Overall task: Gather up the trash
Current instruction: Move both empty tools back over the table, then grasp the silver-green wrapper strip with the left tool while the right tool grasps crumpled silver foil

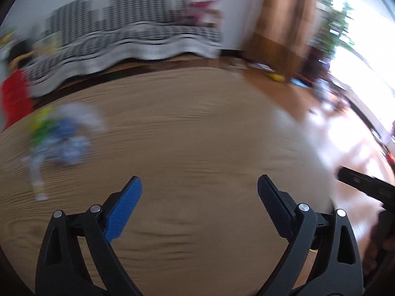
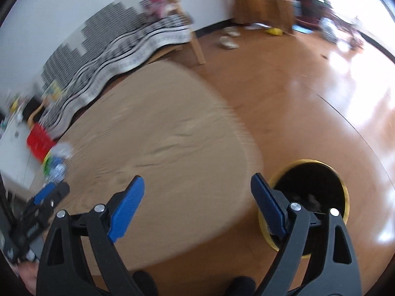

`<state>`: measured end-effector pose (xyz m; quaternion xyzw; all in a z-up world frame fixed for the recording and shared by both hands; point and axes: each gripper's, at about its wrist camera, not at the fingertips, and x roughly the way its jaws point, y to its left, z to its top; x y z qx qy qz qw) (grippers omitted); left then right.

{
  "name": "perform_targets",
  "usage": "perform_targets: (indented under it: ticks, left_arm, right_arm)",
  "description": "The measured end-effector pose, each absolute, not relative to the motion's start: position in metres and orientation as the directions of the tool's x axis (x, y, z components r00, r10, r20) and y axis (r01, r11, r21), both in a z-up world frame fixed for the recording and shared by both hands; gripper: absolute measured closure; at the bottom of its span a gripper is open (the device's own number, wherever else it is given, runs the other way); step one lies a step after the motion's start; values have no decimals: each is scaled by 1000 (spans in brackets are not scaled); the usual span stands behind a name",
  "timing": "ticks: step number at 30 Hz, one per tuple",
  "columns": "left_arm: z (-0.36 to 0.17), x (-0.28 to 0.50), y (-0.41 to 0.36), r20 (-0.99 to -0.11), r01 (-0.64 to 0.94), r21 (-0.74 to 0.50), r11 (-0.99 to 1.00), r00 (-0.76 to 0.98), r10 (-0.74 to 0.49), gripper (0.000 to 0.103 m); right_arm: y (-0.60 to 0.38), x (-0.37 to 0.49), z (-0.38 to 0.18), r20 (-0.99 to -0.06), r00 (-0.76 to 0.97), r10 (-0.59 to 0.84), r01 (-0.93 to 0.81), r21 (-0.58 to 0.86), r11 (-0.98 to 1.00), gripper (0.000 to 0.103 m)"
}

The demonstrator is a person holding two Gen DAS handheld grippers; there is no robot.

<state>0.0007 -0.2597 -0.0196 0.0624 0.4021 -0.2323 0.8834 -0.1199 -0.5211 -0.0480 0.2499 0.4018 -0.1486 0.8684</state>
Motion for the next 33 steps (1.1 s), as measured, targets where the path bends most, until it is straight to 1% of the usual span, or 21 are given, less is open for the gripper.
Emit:
perform_targets:
  ticks: [4,10,14,19,20,22,23,25,26,27,28,29,30,33]
  left_arm:
    - [-22,47,-172,-756,259,-58,964,619,-212,11]
    - [-39,85,-80,-778,73,-67,995,621,-98,11]
    - [-55,109,-59,-793,24,-66,998,606,-67,11]
    - [-71,135,-49,-799,25,-55,998,598,-59,11]
    - [-71,137,-50,-800,35,-47,998,597,-59,13]
    - [-75,141,-51,-801,44,-35,998,596,-54,23]
    - [-77,142,-52,-808,57,-24,998,587,-53,33]
    - [-78,142,-51,-806,73,4,997,591,-40,46]
    - [-78,141,-49,-803,81,14,997,595,-37,60]
    - [-77,139,-48,-802,92,17,996,595,-41,71]
    - [-77,137,-46,-803,102,19,995,594,-46,78]
    - [-76,134,-43,-805,113,21,993,591,-50,89]
    - [-76,133,-39,-808,118,16,993,587,-57,94]
    - [-71,126,-24,-809,119,2,993,584,-68,95]
  right_arm:
    - [-465,-70,-43,-777,629,2,368,300,880,18]
    - [-396,-13,-43,-786,615,69,263,287,921,18]
    - [-360,10,-49,-797,597,94,213,270,939,18]
    - [-337,32,-56,-805,582,114,176,261,949,18]
    - [-331,38,-58,-806,579,122,168,264,950,18]
    - [-325,44,-61,-808,575,132,155,266,951,18]
    - [-318,49,-63,-809,572,138,145,265,953,18]
    - [-306,60,-66,-810,567,148,123,262,957,18]
    - [-301,64,-67,-809,567,155,111,262,959,18]
    - [-296,68,-68,-810,565,157,104,259,960,18]
    - [-290,73,-69,-809,565,161,94,258,962,18]
    - [-280,80,-70,-809,562,170,81,259,963,18]
    - [-273,85,-72,-810,560,177,73,261,963,18]
    - [-248,105,-78,-813,553,182,51,251,967,18]
